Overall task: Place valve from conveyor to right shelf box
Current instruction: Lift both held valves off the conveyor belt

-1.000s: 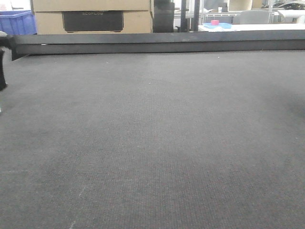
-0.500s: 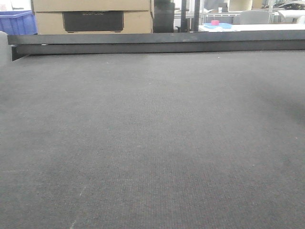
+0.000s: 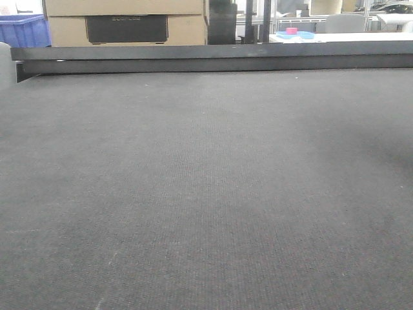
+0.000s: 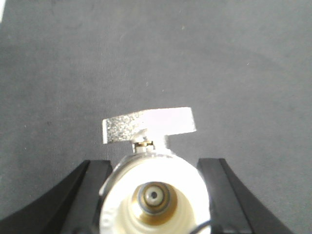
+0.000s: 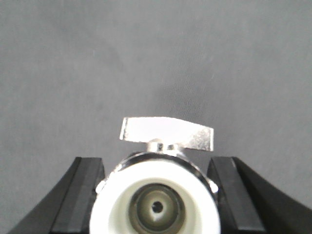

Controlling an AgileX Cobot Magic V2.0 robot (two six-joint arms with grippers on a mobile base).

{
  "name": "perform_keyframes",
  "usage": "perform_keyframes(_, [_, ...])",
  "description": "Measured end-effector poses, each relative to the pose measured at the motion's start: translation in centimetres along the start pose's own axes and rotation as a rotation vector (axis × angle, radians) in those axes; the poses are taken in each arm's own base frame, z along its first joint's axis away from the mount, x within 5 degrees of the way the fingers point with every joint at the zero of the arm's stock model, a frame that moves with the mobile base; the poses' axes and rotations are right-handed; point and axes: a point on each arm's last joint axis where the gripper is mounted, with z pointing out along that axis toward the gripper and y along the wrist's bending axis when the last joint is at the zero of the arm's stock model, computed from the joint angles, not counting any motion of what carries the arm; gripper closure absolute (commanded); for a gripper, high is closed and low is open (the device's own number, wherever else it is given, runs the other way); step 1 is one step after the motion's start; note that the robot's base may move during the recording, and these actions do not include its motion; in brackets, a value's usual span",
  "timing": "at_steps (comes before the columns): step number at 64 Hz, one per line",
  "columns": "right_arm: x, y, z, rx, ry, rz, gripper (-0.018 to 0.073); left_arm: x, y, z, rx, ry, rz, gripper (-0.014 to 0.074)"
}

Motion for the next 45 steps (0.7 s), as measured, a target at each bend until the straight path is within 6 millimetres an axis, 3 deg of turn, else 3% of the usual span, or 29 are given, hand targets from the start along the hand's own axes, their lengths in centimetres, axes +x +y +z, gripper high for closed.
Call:
perform_keyframes(19, [-1.0, 0.3, -2.5, 0.011, -0.102, -0.015, 0.0711, 0.9, -0.1, -1.0, 0.005, -0.009, -0.001, 0.0707])
perform_keyframes(45, [-1.0, 0.4, -2.6, 0.011, -0.103, -0.015, 0.0711, 1.4, -0.2, -0.8, 0.011, 0.007, -0.006, 0.0707])
